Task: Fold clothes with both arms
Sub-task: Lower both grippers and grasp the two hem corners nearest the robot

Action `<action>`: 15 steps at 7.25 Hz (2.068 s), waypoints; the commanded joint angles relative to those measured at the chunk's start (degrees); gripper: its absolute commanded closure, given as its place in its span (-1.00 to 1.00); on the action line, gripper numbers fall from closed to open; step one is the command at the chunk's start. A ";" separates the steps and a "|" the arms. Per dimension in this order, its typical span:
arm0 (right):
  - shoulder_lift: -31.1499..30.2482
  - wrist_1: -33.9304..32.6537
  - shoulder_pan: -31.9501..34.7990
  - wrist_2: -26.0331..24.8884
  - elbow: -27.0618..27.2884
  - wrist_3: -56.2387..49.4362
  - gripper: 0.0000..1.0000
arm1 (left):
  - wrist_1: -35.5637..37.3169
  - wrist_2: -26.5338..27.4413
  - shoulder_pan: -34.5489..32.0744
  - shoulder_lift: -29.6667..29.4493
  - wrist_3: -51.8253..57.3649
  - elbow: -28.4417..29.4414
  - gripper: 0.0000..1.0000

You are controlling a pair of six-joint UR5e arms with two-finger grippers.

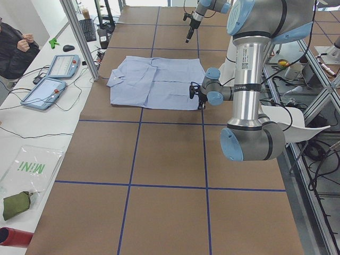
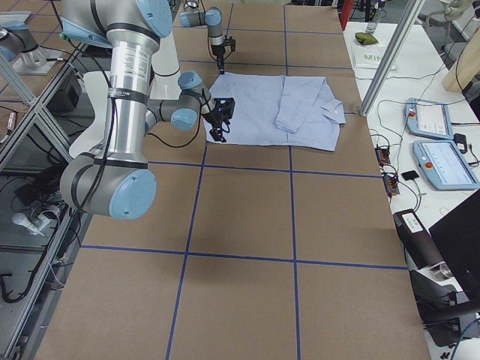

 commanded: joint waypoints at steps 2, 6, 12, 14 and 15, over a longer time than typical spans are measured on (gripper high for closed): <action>0.19 -1.92 -8.32 -6.86 -0.33 8.20 -0.92 | -0.01 -0.09 0.00 -2.10 -0.57 -0.12 1.00; 10.72 -7.82 -14.86 -14.71 -9.37 17.71 -0.51 | -0.09 -0.53 -0.09 -3.08 -0.57 -0.38 1.00; 12.32 -15.11 -17.41 -17.70 -8.85 20.35 0.17 | -0.18 -0.44 -0.09 -3.08 -0.66 -0.83 1.00; 13.28 -17.66 -17.50 -17.71 -9.03 20.09 0.12 | -0.18 -0.53 -0.17 -2.99 -0.66 -1.00 1.00; 13.28 -18.28 -17.59 -17.80 -9.20 20.09 0.09 | -0.18 -0.53 -0.17 -2.91 -0.66 -1.44 1.00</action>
